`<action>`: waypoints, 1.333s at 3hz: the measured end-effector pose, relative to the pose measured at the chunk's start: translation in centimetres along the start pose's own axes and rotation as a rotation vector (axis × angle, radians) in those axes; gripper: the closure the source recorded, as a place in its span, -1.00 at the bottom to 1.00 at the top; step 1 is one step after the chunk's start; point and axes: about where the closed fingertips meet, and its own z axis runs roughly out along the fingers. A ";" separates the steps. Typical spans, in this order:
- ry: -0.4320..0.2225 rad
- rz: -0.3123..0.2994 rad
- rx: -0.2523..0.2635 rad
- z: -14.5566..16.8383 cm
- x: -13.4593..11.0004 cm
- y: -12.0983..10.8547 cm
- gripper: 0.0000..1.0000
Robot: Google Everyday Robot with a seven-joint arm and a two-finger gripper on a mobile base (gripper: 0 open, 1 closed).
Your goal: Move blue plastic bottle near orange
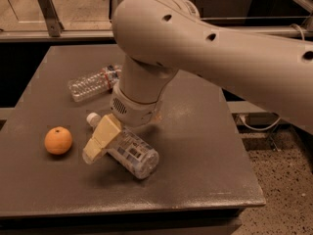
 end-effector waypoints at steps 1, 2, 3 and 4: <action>-0.017 0.023 0.012 -1.9 1.1 -1.4 -1.00; -0.071 0.104 0.075 -6.1 2.4 -4.7 -1.00; -0.143 0.247 0.116 -9.8 4.0 -9.8 -1.00; -0.159 0.264 0.122 -10.5 4.1 -10.5 -1.00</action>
Offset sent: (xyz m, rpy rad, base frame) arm 0.0353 -0.1286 0.0827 -0.0206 -0.1384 -0.2742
